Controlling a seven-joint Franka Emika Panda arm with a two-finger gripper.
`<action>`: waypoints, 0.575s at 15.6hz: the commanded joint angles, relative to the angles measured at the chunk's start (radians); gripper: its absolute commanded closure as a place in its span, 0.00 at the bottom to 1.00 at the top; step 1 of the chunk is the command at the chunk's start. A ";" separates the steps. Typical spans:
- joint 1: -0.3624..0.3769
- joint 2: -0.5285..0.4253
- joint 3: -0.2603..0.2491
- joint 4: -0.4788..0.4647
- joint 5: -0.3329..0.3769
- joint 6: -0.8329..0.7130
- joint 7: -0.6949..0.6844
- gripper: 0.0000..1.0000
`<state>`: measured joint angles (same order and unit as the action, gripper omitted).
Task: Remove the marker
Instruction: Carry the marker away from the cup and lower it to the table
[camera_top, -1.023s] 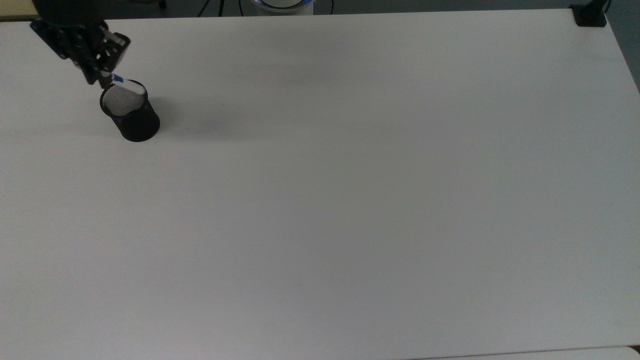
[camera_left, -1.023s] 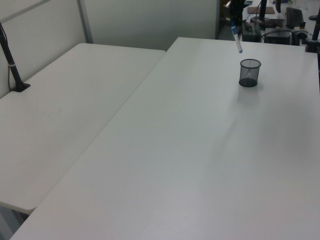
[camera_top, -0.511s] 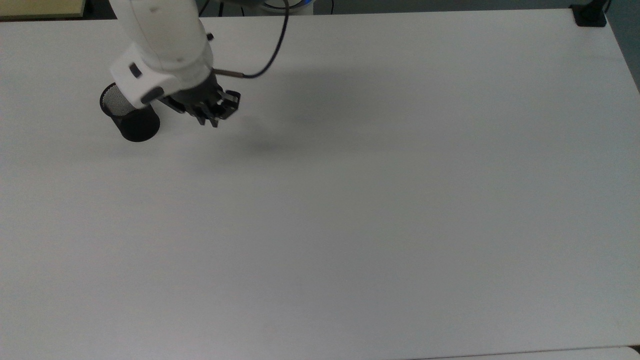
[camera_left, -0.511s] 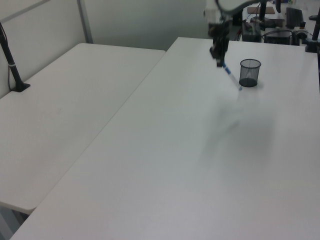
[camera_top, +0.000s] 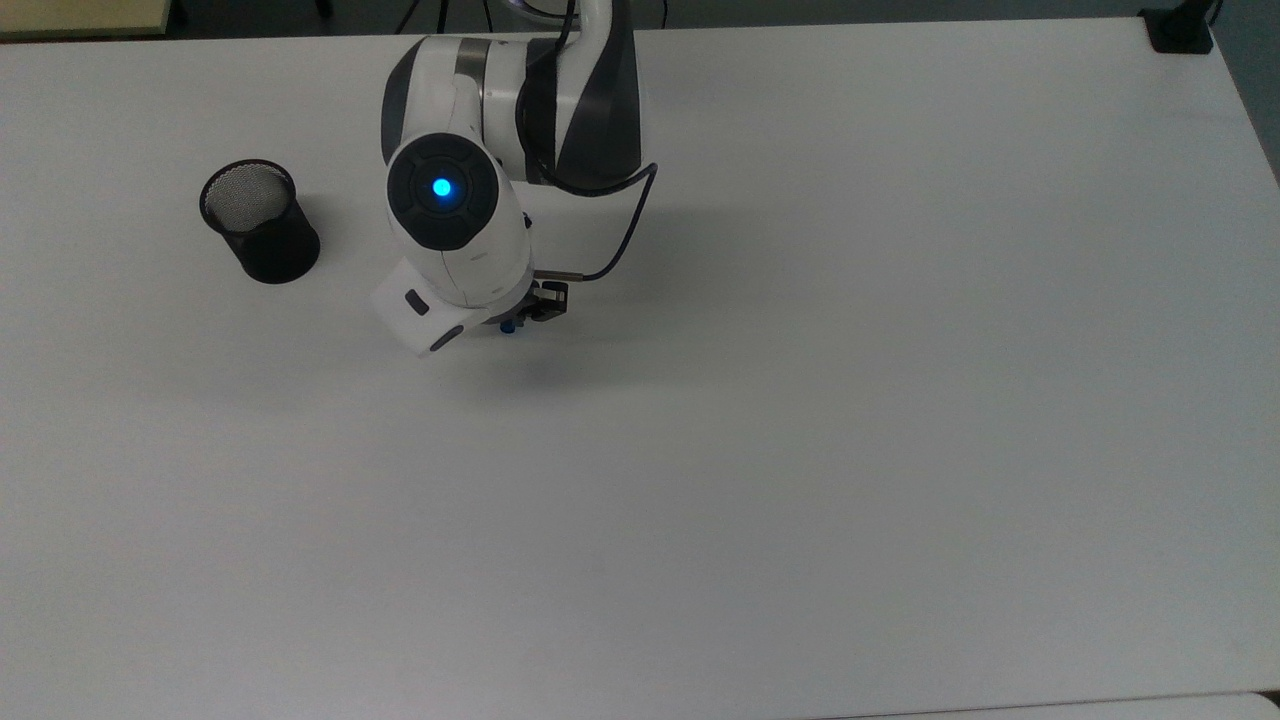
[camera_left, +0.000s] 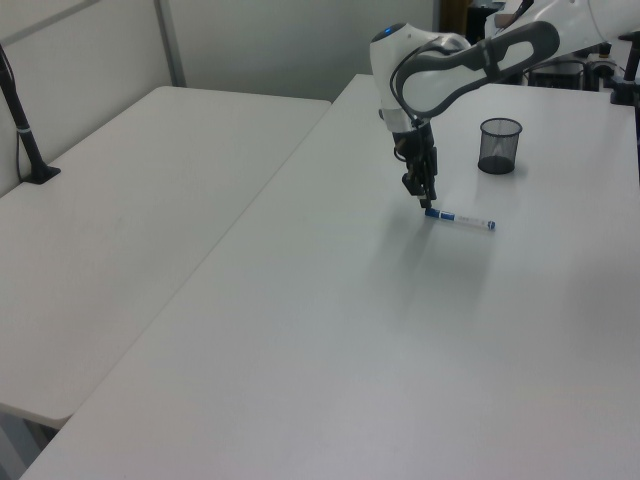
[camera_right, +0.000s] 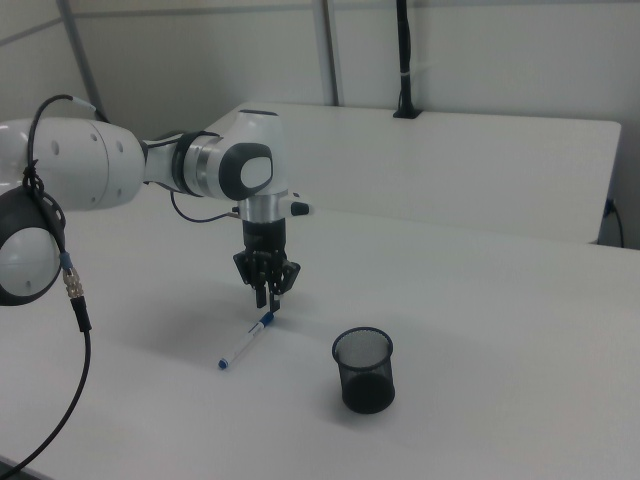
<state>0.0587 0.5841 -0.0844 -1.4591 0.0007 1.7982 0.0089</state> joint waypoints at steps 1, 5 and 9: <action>0.009 0.010 -0.011 0.003 0.012 0.027 0.008 0.42; 0.016 -0.012 -0.012 0.010 0.010 0.029 0.031 0.00; 0.007 -0.154 -0.011 -0.024 0.002 0.032 0.088 0.00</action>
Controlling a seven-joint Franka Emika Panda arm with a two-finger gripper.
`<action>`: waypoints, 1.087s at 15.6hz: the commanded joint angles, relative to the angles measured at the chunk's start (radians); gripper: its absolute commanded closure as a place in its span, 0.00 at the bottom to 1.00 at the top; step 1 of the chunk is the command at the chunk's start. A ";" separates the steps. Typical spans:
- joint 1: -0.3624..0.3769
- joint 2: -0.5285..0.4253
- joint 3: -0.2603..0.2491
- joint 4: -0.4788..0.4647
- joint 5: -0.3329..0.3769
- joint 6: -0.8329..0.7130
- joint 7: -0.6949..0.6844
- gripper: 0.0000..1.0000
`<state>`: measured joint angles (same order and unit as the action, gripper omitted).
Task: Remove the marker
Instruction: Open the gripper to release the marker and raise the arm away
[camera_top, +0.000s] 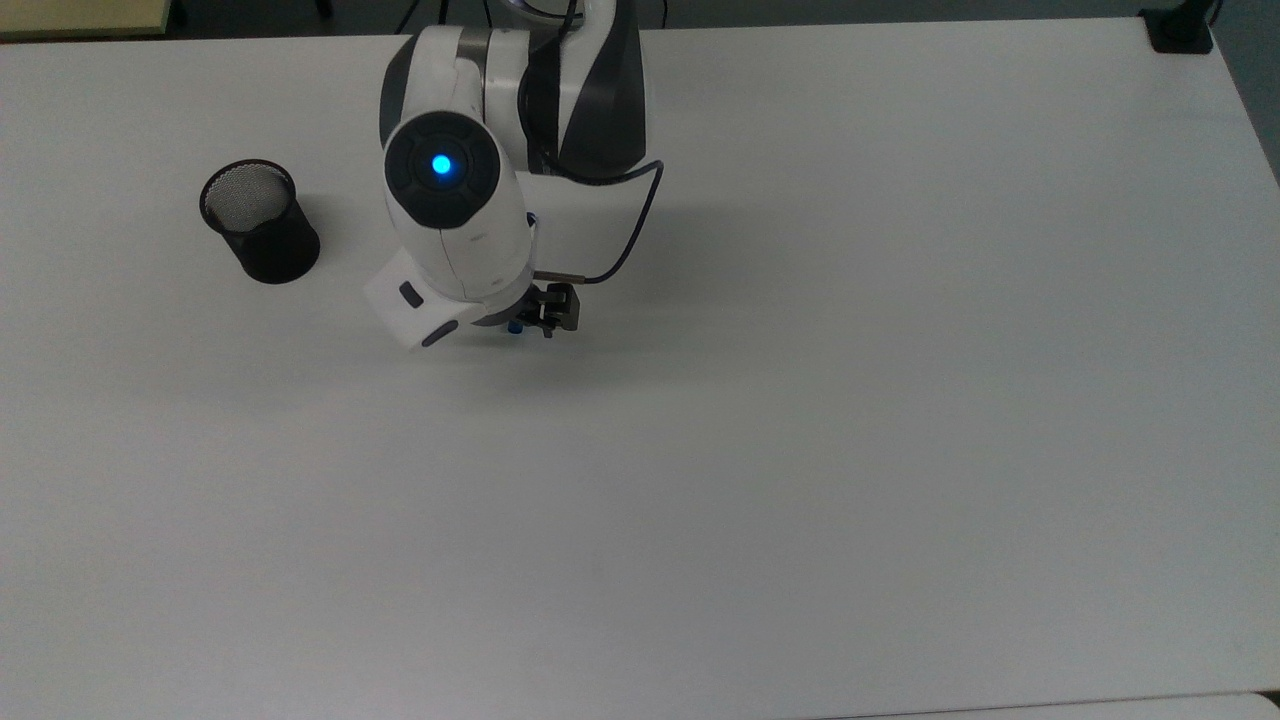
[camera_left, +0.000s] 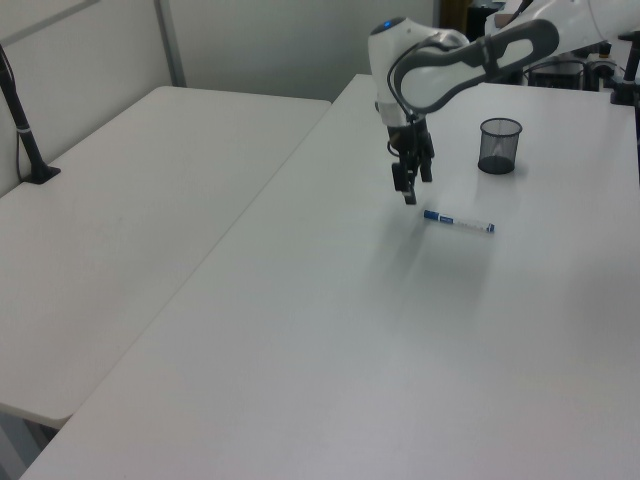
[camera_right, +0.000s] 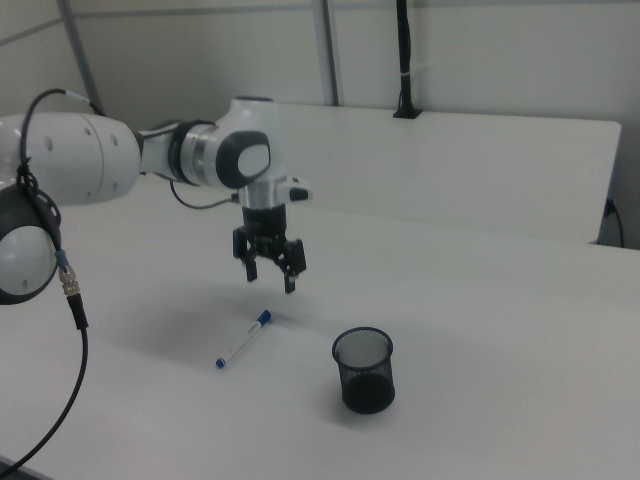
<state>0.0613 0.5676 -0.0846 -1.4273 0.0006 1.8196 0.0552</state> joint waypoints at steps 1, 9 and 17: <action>-0.003 -0.190 -0.011 -0.076 0.003 0.006 0.041 0.00; -0.054 -0.541 -0.014 -0.255 -0.045 -0.115 0.025 0.00; -0.063 -0.551 -0.027 -0.225 -0.045 -0.161 0.005 0.00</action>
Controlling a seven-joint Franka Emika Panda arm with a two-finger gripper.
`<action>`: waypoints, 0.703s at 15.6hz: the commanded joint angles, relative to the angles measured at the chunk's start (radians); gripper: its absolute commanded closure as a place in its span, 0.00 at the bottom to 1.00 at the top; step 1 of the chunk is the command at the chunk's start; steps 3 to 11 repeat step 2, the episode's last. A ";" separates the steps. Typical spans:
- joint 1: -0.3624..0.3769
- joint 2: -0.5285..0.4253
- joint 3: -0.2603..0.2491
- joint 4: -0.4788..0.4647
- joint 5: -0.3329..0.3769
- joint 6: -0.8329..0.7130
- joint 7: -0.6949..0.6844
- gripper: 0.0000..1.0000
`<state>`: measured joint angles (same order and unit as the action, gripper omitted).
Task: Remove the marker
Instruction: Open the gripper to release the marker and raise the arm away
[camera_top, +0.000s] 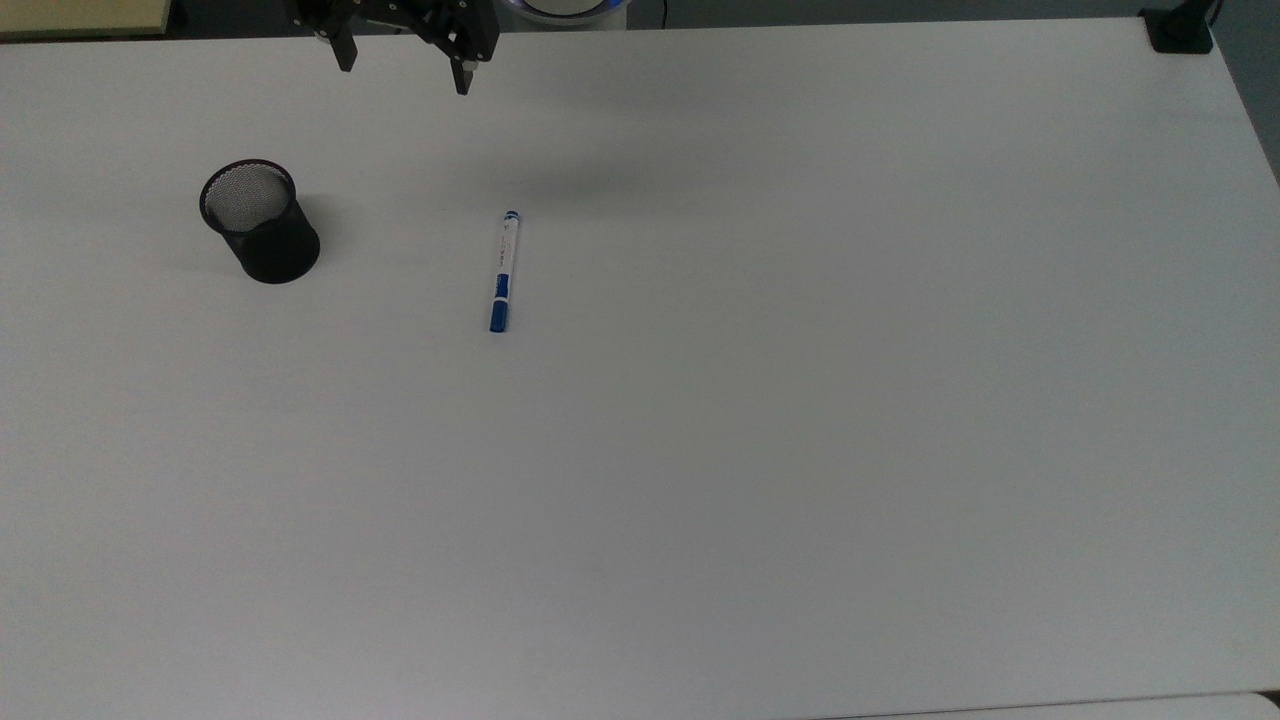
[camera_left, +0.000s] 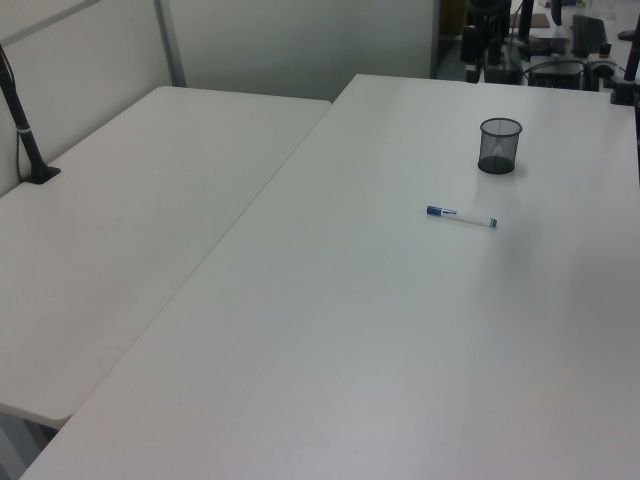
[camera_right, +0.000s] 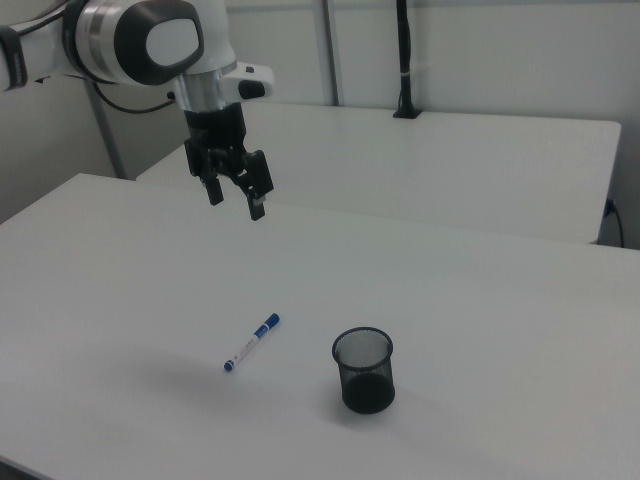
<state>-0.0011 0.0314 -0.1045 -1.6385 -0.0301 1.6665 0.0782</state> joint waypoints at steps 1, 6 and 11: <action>-0.002 -0.015 -0.008 -0.014 -0.014 -0.010 -0.015 0.00; -0.002 -0.013 -0.008 -0.014 -0.014 -0.010 -0.015 0.00; -0.002 -0.013 -0.008 -0.014 -0.014 -0.010 -0.015 0.00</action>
